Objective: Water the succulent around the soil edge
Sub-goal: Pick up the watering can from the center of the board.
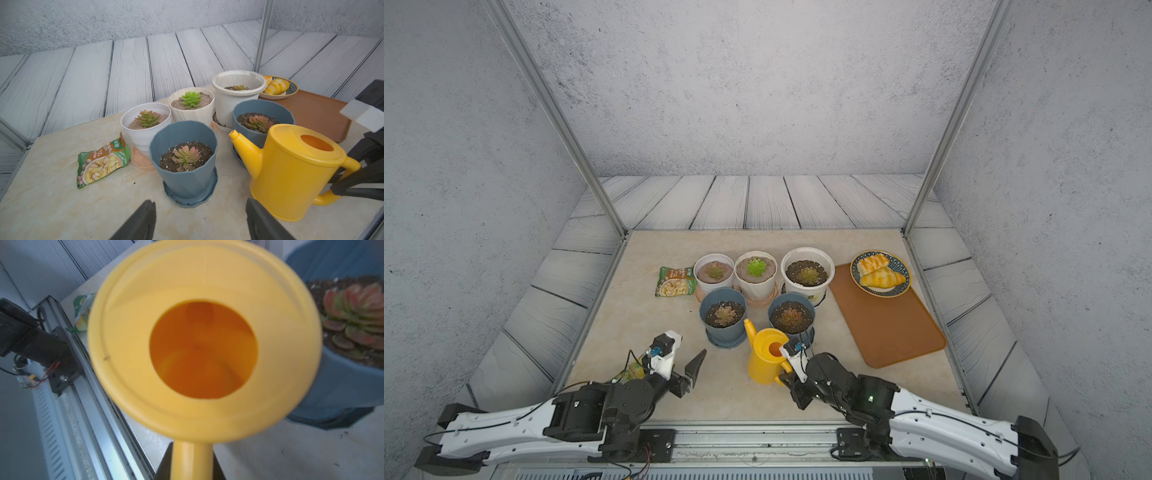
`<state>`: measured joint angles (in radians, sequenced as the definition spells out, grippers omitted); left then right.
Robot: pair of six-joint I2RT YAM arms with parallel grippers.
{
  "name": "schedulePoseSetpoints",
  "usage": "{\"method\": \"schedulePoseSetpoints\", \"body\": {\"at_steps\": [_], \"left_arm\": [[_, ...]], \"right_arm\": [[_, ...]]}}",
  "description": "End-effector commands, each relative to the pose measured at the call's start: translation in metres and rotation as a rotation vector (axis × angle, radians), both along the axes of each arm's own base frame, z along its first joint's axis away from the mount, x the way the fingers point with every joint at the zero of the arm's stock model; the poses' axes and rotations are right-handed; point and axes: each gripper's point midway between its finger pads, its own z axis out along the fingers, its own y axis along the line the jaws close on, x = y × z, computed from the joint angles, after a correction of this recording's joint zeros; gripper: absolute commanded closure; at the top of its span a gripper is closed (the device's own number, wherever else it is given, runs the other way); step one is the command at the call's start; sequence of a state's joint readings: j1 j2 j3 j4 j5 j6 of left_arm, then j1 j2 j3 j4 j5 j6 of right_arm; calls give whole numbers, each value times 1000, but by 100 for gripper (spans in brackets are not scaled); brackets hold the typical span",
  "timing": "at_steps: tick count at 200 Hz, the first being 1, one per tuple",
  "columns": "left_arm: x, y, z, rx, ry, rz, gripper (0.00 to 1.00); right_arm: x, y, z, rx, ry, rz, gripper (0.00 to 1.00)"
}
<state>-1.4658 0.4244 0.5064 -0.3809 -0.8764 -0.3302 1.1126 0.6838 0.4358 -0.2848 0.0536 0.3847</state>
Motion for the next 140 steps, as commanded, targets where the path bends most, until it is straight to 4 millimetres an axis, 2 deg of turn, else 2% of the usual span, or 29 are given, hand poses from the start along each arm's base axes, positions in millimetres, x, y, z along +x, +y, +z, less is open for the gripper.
{"method": "schedulePoseSetpoints", "body": {"at_steps": [1, 16, 36, 62, 90, 109, 140], "left_arm": [[6, 4, 48, -84, -68, 35, 25], [9, 2, 71, -105, -89, 25, 22], [18, 4, 100, -122, -90, 22, 20], [36, -7, 129, -186, -4, -40, 19], [52, -41, 138, -225, 149, -193, 18], [62, -51, 138, -257, 179, -217, 18], [80, -64, 116, -281, 256, -223, 20]], "right_arm": [[-7, -6, 33, -22, -38, 51, 100], [-6, -10, 46, -73, -70, 71, 100], [5, -16, 58, -164, -119, 50, 100], [12, -3, 82, -177, -177, 86, 100], [18, 10, 100, -195, -255, 140, 100], [23, 17, 109, -187, -317, 159, 100], [28, 18, 127, -166, -392, 158, 100]]}}
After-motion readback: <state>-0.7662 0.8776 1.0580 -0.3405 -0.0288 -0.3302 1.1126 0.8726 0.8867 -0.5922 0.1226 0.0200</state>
